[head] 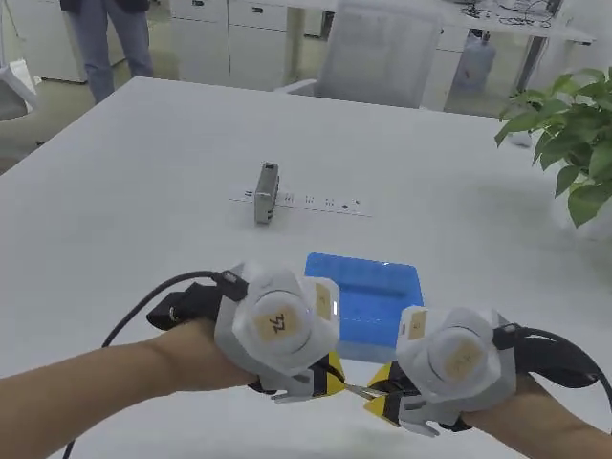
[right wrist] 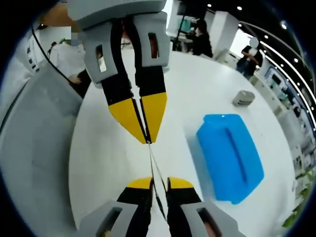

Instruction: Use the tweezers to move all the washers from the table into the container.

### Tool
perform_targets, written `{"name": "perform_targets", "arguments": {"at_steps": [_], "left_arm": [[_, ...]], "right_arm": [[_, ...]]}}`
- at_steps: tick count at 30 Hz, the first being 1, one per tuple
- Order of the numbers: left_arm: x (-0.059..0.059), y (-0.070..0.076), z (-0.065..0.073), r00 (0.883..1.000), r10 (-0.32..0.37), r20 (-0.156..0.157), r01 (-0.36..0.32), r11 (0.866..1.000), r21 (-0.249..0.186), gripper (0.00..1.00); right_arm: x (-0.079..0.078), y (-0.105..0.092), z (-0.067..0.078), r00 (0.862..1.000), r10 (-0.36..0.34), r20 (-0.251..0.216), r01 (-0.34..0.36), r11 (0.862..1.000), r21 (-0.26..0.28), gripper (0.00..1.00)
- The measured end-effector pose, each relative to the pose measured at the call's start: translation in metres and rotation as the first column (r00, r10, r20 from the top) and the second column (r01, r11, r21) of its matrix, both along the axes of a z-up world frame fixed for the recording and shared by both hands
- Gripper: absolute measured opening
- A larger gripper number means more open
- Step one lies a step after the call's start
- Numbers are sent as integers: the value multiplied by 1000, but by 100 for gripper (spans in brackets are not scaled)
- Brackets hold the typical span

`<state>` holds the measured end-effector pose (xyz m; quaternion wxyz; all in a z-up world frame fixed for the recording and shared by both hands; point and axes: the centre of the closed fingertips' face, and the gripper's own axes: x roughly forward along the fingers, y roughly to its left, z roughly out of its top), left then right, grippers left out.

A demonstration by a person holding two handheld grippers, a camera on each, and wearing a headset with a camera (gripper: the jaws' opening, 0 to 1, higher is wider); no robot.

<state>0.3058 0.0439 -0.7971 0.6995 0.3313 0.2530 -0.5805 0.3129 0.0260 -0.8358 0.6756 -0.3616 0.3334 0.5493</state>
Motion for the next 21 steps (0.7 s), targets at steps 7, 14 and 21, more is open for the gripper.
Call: {"name": "perform_targets", "arguments": {"at_steps": [7,14,21], "left_arm": [[9,5,-30,999,29,-29,-28,999,31,0],[8,21,-50,998,32,-62,-26,996,89,0],[6,33,-63,996,50,-78,-38,990,139,0]], "right_arm": [[4,0,-23,999,-22,-29,21,999,-40,7],[0,5,-30,998,-34,-45,32,999,-43,11],[-2,8,-13,977,-195,-87,203,975,94,20]]}}
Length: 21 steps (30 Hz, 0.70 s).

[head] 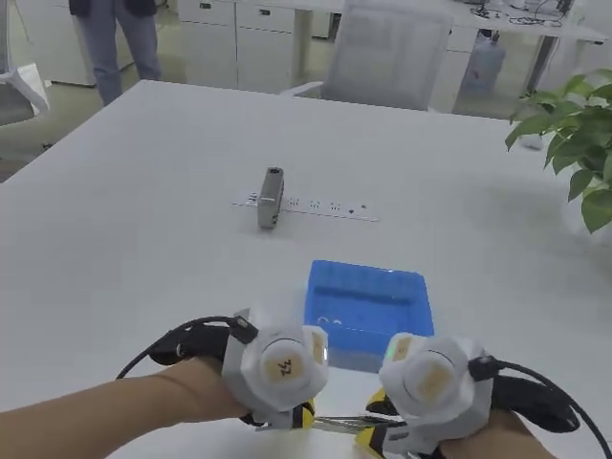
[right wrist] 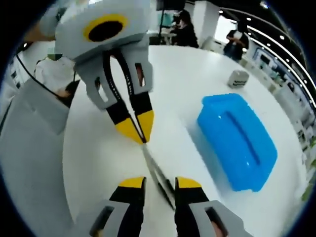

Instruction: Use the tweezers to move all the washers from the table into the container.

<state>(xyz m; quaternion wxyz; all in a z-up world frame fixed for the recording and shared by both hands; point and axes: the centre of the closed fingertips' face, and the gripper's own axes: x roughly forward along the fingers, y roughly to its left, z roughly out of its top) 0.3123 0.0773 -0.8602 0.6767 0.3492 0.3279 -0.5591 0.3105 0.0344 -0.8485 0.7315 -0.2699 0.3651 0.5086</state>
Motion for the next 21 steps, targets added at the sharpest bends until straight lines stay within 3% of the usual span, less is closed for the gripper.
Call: {"name": "perform_targets", "arguments": {"at_steps": [2,4,6,8,10,11,13,14,15,16,18,20,21], "left_arm": [[-2,2,-4,998,54,-33,-54,998,-15,1],[-3,4,-4,994,101,-31,-101,994,-26,10],[0,5,1,980,195,-30,-197,978,-68,16],[1,5,8,957,283,-72,-290,948,-130,23],[5,7,21,912,392,-122,-410,888,-207,34],[7,10,29,879,453,-152,-477,847,-235,42],[10,16,42,844,512,-160,-536,796,-281,57],[12,21,51,819,550,-164,-572,760,-309,64],[12,24,57,802,572,-174,-595,738,-319,67],[13,30,64,771,608,-189,-632,699,-333,71],[9,38,72,724,650,-231,-686,644,-338,82],[7,45,78,701,672,-238,-707,610,-359,90],[3,50,81,693,678,-245,-715,600,-359,92]], "right_arm": [[-2,2,13,997,-78,-23,79,994,76,24],[1,0,28,990,-139,-19,140,981,132,25],[6,-4,46,975,-223,-25,223,952,211,27],[10,-10,63,954,-295,-52,298,914,274,32],[16,-19,76,935,-351,-52,349,881,320,35],[19,-26,82,925,-378,-45,370,867,335,38],[22,-35,89,912,-409,-34,395,853,342,44],[26,-42,94,900,-435,-21,414,840,352,48],[26,-46,96,894,-448,-17,425,834,353,51],[28,-53,99,882,-471,-8,442,823,357,53],[27,-62,100,871,-491,-11,464,815,347,57],[26,-69,98,860,-509,-13,484,810,331,64],[25,-74,96,852,-523,-8,498,806,321,68]]}}
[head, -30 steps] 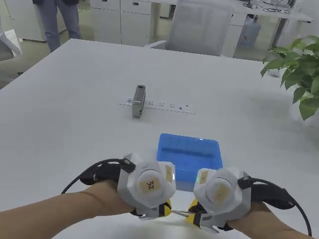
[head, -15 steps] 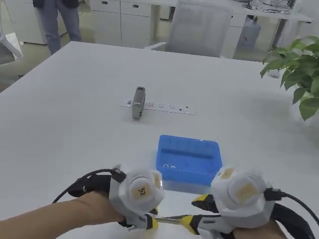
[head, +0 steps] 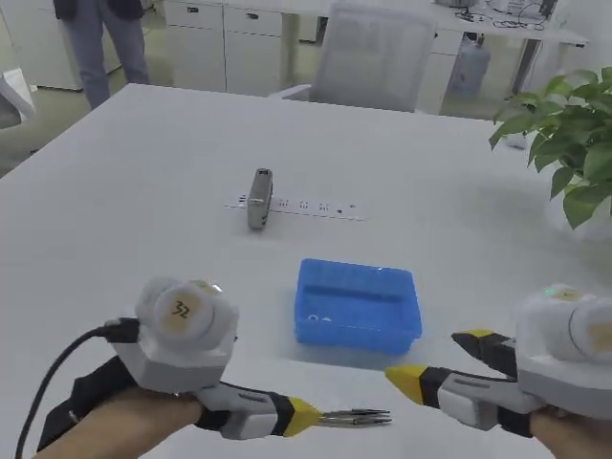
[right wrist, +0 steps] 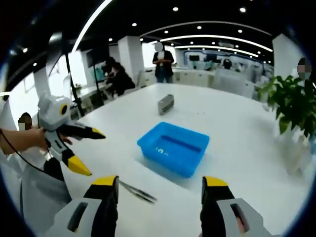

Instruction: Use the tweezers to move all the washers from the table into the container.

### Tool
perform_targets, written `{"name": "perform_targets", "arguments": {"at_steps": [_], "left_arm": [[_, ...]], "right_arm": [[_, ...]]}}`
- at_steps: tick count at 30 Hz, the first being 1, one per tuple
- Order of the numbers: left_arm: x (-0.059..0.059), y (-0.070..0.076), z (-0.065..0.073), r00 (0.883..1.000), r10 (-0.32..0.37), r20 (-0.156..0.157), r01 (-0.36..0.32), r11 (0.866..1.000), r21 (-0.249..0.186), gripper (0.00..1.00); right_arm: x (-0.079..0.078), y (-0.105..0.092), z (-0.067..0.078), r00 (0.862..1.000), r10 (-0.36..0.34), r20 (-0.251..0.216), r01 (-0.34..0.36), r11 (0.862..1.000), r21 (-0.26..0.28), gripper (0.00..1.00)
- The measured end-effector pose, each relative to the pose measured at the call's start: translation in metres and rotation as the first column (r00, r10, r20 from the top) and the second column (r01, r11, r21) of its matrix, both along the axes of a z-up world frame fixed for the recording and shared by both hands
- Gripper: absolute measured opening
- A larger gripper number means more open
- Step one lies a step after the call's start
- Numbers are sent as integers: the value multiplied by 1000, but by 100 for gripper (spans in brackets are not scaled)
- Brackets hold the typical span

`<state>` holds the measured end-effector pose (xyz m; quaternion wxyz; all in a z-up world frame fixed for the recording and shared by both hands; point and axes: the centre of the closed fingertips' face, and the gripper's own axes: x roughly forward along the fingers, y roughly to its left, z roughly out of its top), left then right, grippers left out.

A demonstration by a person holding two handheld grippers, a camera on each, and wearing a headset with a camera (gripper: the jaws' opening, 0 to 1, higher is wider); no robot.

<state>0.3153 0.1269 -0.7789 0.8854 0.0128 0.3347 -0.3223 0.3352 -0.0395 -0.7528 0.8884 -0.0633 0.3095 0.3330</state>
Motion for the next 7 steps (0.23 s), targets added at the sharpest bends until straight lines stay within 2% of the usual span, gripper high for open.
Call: {"name": "perform_targets", "arguments": {"at_steps": [1,3,7], "left_arm": [[-2,3,3,1000,11,2,-11,1000,-1,94],[-6,9,10,999,41,30,-41,999,4,99],[-12,19,16,995,80,56,-81,996,21,99]], "right_arm": [[-1,-3,-1,1000,-5,1,5,1000,-8,72],[-4,-10,-3,1000,-24,3,24,999,-24,76],[-5,-20,-6,998,-69,16,69,997,-28,85]]}}
